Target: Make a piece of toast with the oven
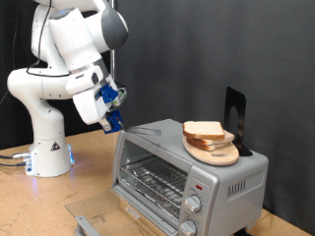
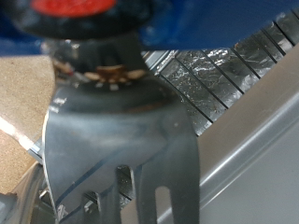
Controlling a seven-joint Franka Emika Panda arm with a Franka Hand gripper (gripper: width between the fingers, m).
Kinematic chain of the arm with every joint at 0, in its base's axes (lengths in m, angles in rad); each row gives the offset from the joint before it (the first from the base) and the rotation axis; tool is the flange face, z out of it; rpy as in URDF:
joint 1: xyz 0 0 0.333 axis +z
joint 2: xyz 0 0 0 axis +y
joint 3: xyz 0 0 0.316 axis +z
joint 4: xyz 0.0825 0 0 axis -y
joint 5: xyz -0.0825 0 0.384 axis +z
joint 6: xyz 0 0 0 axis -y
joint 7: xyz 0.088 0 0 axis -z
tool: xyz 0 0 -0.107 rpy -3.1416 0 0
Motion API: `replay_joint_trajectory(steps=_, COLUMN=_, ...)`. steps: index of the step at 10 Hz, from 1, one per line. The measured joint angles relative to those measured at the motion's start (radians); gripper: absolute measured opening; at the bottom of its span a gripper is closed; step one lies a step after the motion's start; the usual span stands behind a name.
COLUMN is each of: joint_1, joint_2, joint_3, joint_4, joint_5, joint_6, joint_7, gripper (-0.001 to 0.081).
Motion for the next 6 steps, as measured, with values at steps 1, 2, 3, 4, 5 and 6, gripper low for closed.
replay_joint_trajectory(steps=1, joint_1=0.002, joint_2=0.000, joint_3=0.006, joint_4=-0.004, joint_5=0.010, joint_6=0.007, joint_7=0.000, gripper=0.0315)
replay_joint_trajectory(steps=2, joint_1=0.004, joint_2=0.000, joint_3=0.013, joint_4=-0.006, joint_5=0.024, joint_6=0.012, joint_7=0.000, gripper=0.0315)
replay_joint_trajectory(steps=3, joint_1=0.007, joint_2=0.000, joint_3=0.021, joint_4=-0.008, joint_5=0.040, joint_6=0.014, joint_7=0.000, gripper=0.0315)
replay_joint_trajectory(steps=4, joint_1=0.008, joint_2=0.000, joint_3=0.030, joint_4=-0.009, joint_5=0.052, joint_6=0.015, joint_7=0.000, gripper=0.0315)
replay_joint_trajectory(steps=5, joint_1=0.010, joint_2=0.000, joint_3=0.039, joint_4=-0.009, joint_5=0.060, joint_6=0.016, joint_7=0.003, gripper=0.0315)
replay_joint_trajectory(steps=6, joint_1=0.010, joint_2=0.000, joint_3=0.051, joint_4=-0.009, joint_5=0.069, joint_6=0.021, joint_7=0.011, gripper=0.0315)
